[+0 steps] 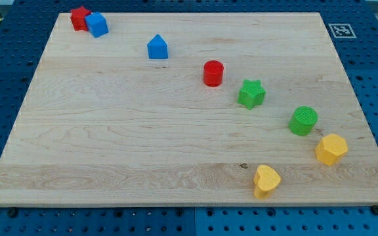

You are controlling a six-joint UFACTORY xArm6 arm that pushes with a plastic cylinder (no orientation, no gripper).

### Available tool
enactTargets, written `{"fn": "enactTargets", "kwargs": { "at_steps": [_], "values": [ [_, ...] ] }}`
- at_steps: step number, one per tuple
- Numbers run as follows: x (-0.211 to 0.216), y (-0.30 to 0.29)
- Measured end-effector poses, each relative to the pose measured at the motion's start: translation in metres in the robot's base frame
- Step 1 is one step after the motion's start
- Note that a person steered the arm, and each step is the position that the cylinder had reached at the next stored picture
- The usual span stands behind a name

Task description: Move the yellow heart bottom left to the red circle

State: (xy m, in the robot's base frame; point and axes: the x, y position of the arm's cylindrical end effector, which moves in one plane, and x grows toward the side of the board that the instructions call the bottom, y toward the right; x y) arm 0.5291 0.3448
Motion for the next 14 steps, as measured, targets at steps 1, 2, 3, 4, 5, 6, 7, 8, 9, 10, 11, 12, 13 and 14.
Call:
{"fn": "enactTargets", "kwargs": {
  "at_steps": [1,2,3,4,5,6,7,8,9,10,11,12,13,14],
  "values": [
    [0.037,-0.007],
    [0.072,-0.017],
    [0.089,-0.041],
    [0.089,-0.086],
    [0.089,-0.114],
    [0.09,-0.122],
    [0.088,-0.136],
    [0.089,-0.15],
    [0.09,-0.16],
    [0.09,-0.168],
    [0.09,-0.19],
    [0.09,-0.236],
    [0.09,-0.266],
    [0.09,-0.279]
  ]
}}
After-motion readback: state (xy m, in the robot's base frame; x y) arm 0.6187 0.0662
